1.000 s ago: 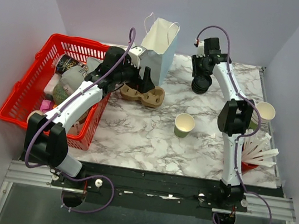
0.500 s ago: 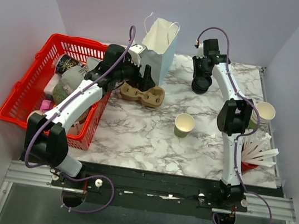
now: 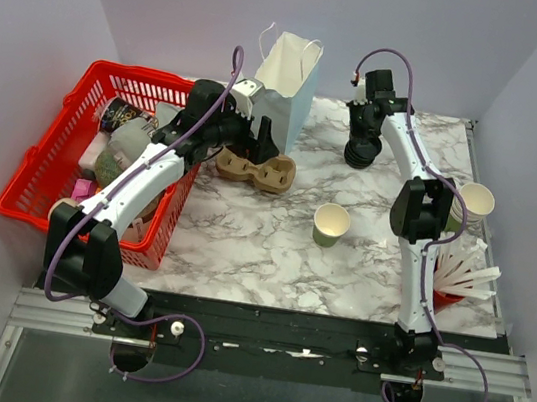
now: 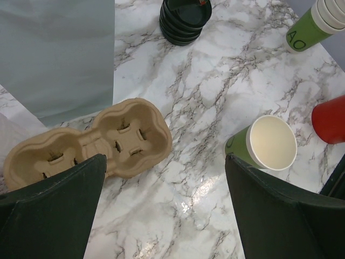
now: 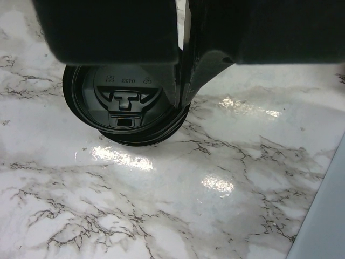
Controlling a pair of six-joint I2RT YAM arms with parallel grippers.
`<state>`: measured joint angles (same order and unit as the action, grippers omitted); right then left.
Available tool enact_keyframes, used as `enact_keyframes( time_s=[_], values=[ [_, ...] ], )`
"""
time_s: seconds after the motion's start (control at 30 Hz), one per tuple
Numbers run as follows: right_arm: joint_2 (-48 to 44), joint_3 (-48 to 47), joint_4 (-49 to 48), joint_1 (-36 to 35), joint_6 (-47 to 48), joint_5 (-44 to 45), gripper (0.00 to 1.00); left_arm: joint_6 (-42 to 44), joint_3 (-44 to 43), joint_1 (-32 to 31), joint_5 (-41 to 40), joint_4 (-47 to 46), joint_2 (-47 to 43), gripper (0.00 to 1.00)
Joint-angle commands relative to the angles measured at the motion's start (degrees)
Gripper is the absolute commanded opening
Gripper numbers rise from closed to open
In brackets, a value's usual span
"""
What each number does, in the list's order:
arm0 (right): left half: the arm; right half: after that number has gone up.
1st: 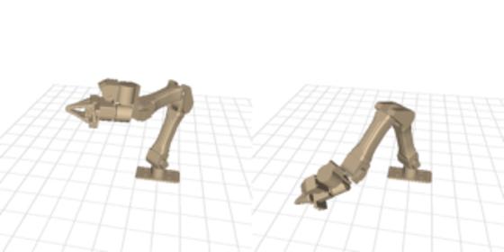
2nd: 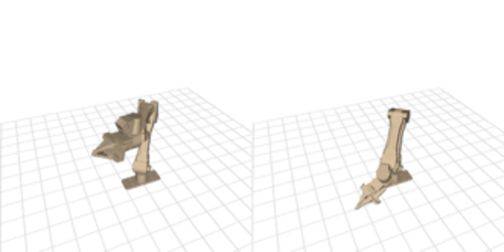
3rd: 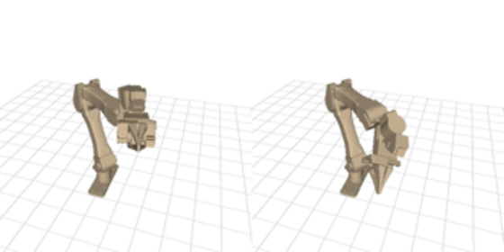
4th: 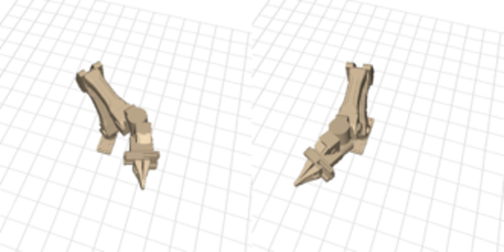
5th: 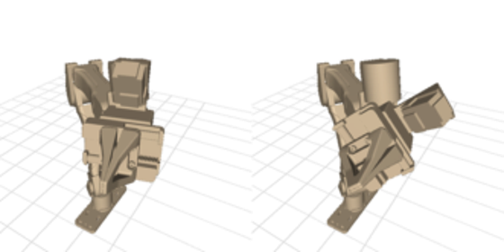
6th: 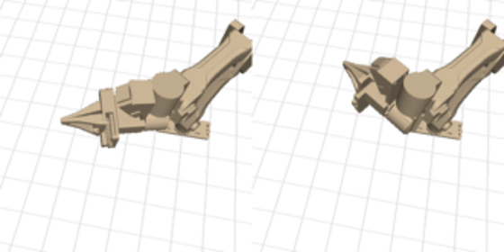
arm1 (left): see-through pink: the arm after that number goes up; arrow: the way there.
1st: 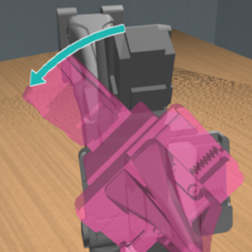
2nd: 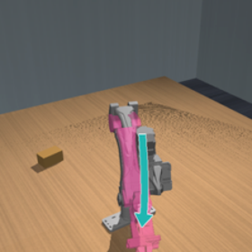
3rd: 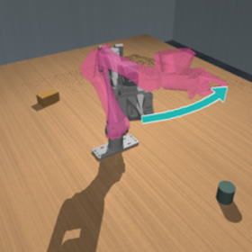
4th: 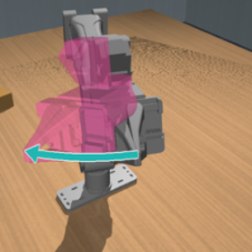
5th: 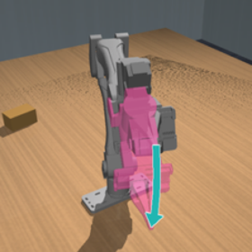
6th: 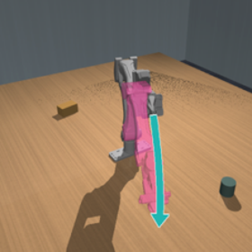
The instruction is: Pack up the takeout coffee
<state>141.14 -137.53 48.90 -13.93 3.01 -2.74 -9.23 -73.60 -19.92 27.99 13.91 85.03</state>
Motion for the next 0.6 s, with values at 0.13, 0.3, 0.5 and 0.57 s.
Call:
enact_keyframes(
  time_s=[0.13, 0.3, 0.5, 0.57],
  values=[
    [0.9, -1.6, -0.5, -0.5, -0.1, 1.8, 0.01, 0.1, -0.6, 0.3, -0.6, 0.5, -0.3, 0.99],
    [-0.3, -0.6, -0.9, -0.5, 1.3, 6.2, 0.01, -0.1, -0.3, 0.3, -0.4, 0.2, -0.2, 0.99],
    [-1.4, -0.2, -1.1, -0.4, 1.2, 6.4, 0.01, -0.5, -0.2, 0.2, -0.4, -0.7, 0.0, 0.99],
    [-1.6, -0.4, -1.2, -0.4, 1.4, 7.3, 0.01, -0.5, 0.0, 0.2, -0.3, -0.7, 0.0, 0.99]
  ],
)
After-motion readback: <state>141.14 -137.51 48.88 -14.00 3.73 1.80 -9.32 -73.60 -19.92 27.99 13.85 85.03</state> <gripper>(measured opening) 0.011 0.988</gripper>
